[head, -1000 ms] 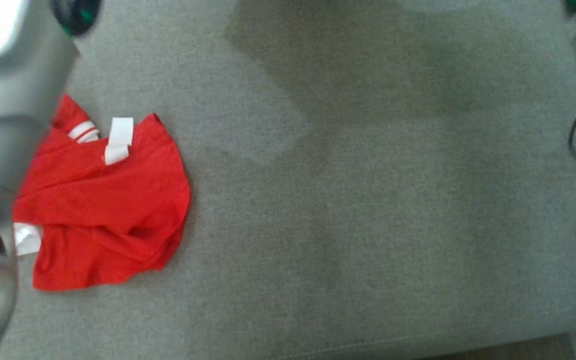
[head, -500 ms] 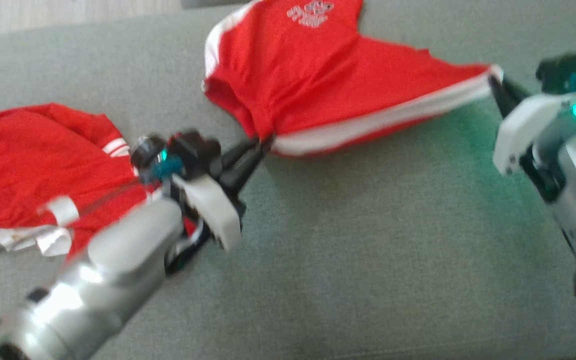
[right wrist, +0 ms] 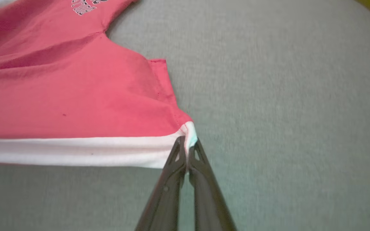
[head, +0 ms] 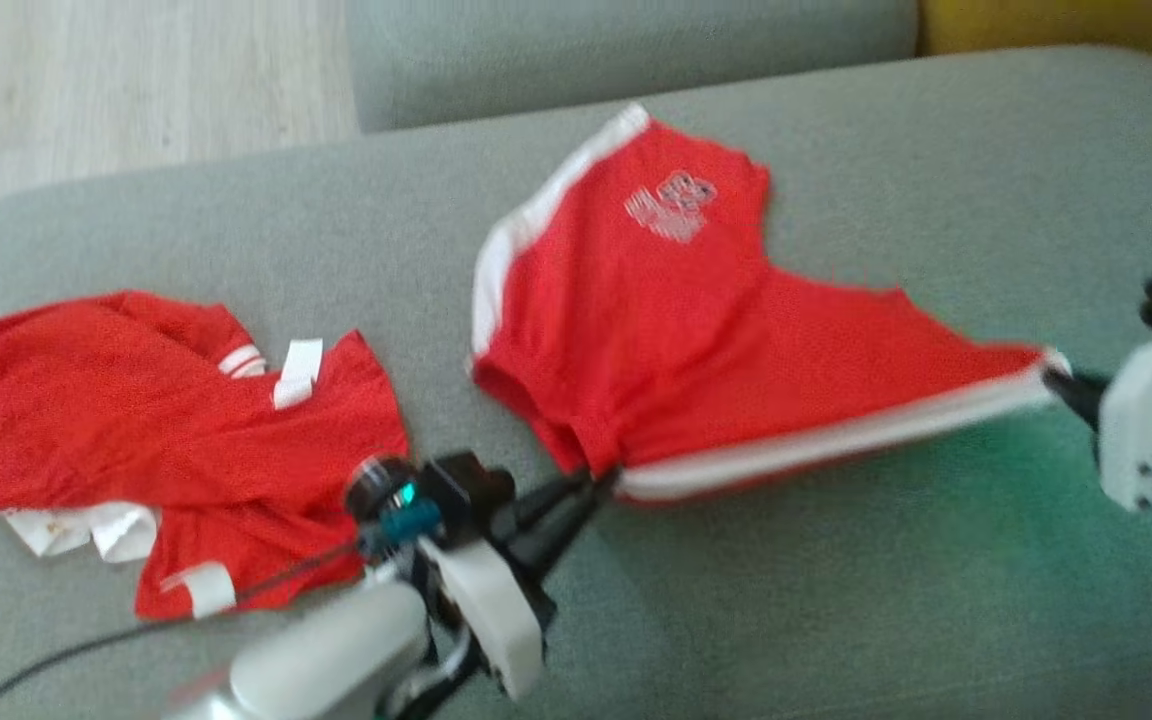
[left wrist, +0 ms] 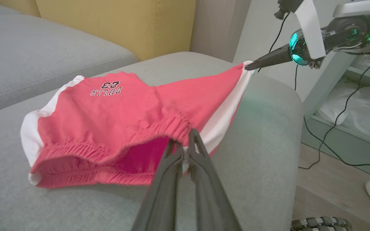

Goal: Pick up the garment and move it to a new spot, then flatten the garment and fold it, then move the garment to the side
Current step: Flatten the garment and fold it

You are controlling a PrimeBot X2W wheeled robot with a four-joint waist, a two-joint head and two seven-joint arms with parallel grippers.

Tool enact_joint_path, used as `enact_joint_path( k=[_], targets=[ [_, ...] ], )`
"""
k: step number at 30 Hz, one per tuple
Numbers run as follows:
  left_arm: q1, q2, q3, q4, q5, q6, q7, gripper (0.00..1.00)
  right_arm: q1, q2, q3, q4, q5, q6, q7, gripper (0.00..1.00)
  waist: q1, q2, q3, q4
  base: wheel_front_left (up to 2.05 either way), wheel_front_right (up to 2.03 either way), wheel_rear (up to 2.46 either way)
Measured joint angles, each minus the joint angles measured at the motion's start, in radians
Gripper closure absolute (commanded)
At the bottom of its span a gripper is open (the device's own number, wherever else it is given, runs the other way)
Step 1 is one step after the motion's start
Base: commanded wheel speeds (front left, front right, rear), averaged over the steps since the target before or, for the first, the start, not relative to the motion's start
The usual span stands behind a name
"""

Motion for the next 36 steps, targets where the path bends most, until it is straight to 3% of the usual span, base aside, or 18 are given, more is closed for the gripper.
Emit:
enact_joint_path(
  k=[4, 10, 19, 25, 36],
  targets=[
    [0.056, 0.002, -0.007, -0.063, -0.013, 0.021, 0.016, 1.0, 0.103, -0.048, -0.032, -0.05, 0.059, 0.0, 0.095, 1.0, -0.0001, 0.0, -0.031, -0.006, 0.0, 0.0, 0.0],
    [0.072, 0.013, 0.002, -0.111, -0.023, 0.065, 0.021, 1.0, 0.151, -0.048, -0.107, -0.125, 0.043, 0.0, 0.058, 1.0, 0.0001, 0.0, -0.031, 0.009, 0.0, 0.0, 0.0],
    [-0.004, 0.033, 0.06, -0.118, -0.024, 0.088, 0.021, 1.0, 0.021, 0.051, -0.219, -0.173, -0.15, 0.0, -0.072, 1.0, 0.0003, 0.0, 0.042, 0.059, 0.0, 0.0, 0.0],
    [-0.071, 0.015, 0.081, -0.082, -0.026, 0.085, 0.013, 1.0, -0.13, 0.123, -0.246, -0.116, -0.282, 0.0, -0.13, 1.0, 0.0004, 0.0, 0.112, 0.108, 0.0, 0.0, 0.0],
    [-0.241, -0.071, 0.102, 0.058, -0.021, 0.014, 0.025, 1.0, -0.42, 0.205, -0.228, 0.126, -0.411, 0.0, -0.158, 1.0, 0.0004, 0.0, 0.28, 0.206, 0.0, 0.0, 0.0]
  ],
)
